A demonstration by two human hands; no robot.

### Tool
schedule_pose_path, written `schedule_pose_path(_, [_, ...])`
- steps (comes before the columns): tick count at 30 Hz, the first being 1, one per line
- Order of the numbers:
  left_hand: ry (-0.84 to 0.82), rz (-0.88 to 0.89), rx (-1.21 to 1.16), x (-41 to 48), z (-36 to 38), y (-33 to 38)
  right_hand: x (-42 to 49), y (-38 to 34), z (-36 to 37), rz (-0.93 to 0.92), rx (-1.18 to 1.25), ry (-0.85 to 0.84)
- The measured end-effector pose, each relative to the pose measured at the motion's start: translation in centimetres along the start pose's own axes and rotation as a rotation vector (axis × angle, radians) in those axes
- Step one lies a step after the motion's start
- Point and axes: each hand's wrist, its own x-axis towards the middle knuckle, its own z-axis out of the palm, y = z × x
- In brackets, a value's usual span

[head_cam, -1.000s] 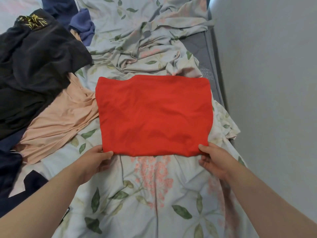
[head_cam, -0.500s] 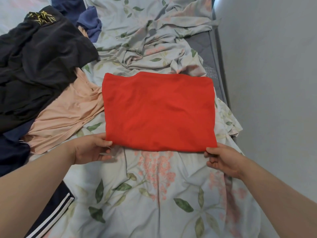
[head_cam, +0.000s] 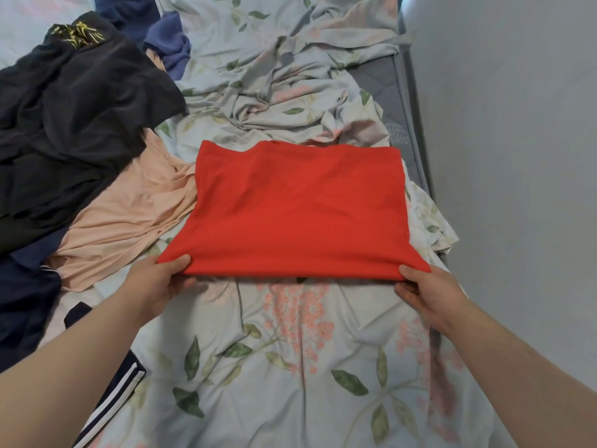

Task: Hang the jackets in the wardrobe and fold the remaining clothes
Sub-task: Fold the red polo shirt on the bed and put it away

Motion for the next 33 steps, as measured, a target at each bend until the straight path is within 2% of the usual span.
schedule_pose_path(4, [0.129,0.147,-0.018,-1.4,1.1,0.0,-0.6,-0.5,0.9,-0.088,0.14,0.102])
schedule_pose_path(7, [0.248,0.393,0.148,-2.8,1.5,0.8,-1.3,-1.1,0.7,-0.349,-0.112,0.132])
schedule_pose_path(10, [0.205,0.518,0.141,-4.3,2.2,2.9,-2.5,-2.8,0.6,-0.594,-0.312,0.076])
schedule_pose_path(13, [0.122,0.415,-0.076,-5.4,2.8,6.2,-3.2,-5.5,0.8,-0.55,-0.271,-0.046])
schedule_pose_path(16, [-0.033,0.375,-0.112,-6.8,3.0,9.3,-4.5,-7.7,1.0,-0.5,-0.316,-0.124])
schedule_pose_path(18, [-0.08,0.414,-0.001,-8.2,3.1,11.0,-6.2,-9.1,1.3,-0.544,-0.45,-0.077])
schedule_pose_path(20, [-0.018,0.517,0.212,-10.0,3.1,12.6,-8.3,-10.7,1.2,-0.577,-0.483,-0.059])
schedule_pose_path(23, [0.134,0.682,0.397,-13.6,2.5,14.7,-12.2,-13.0,0.4,-0.624,-0.444,-0.046])
schedule_pose_path(26, [0.164,0.746,0.43,-17.1,1.3,16.1,-15.4,-14.1,-1.0,-0.607,-0.335,-0.046])
schedule_pose_path(28, [0.129,0.812,0.561,-19.7,0.3,16.9,-17.7,-14.5,-1.8,-0.556,-0.272,-0.044])
schedule_pose_path(30, [0.113,0.807,0.628,-21.8,-0.5,17.3,-20.2,-14.6,-2.6,-0.549,-0.292,-0.031])
schedule_pose_path(33, [0.037,0.664,0.497,-24.5,-1.9,17.2,-24.1,-14.5,-3.6,-0.558,-0.367,-0.016])
